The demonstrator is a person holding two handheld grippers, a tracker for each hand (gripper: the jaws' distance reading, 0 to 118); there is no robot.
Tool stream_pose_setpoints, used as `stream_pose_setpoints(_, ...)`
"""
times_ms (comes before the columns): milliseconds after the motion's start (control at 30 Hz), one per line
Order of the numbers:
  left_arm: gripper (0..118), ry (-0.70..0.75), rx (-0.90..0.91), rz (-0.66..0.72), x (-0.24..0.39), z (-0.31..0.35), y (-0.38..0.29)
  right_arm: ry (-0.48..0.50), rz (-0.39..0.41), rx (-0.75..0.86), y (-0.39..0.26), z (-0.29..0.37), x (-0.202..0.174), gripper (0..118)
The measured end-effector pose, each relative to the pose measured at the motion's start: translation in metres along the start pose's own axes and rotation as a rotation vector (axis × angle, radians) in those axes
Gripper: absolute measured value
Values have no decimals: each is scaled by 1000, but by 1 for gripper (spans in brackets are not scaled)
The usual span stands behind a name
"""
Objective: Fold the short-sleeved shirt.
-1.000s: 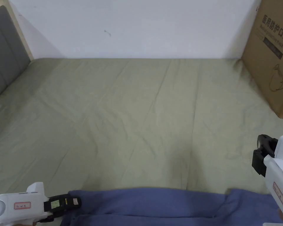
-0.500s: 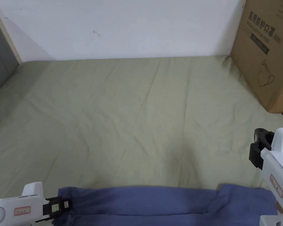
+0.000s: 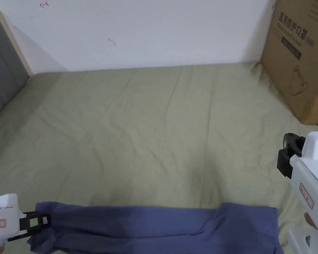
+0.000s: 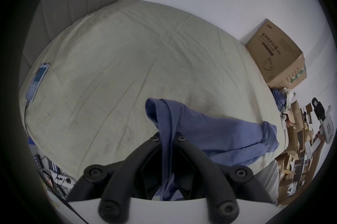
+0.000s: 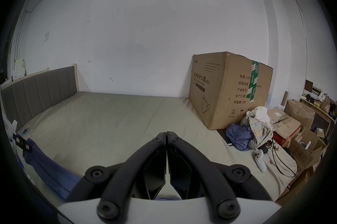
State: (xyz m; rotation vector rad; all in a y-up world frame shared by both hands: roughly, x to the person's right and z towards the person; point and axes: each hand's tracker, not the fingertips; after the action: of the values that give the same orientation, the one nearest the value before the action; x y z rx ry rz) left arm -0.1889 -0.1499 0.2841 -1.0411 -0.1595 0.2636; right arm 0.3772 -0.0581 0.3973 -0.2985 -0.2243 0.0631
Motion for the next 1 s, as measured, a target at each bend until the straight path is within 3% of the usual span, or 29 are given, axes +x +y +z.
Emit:
stream_pose_setpoints(133, 6, -4, -13, -22, 50, 7, 1, 8, -5, 5, 0, 3, 3, 0)
stream_pose_setpoints(333, 7, -123, -77, -126, 136, -6, -6, 27, -12, 7, -1, 7, 8, 0)
stream_pose_setpoints(467, 7, -171, -140, -179, 179, -42, -15, 32, -6, 8, -1, 11, 13, 0)
stream_pose_setpoints(833, 8, -128, -293, -252, 259, -147, -62, -2, -7, -18, -10, 18, 31, 0)
stream_pose_setpoints(900, 22, -108, -285, -264, 262, -151, -66, -7, -5, -20, -11, 18, 33, 0)
stream_pose_setpoints(1000, 71, -175, -260, -248, 266, -139, -64, -10, -6, -21, -11, 19, 35, 0)
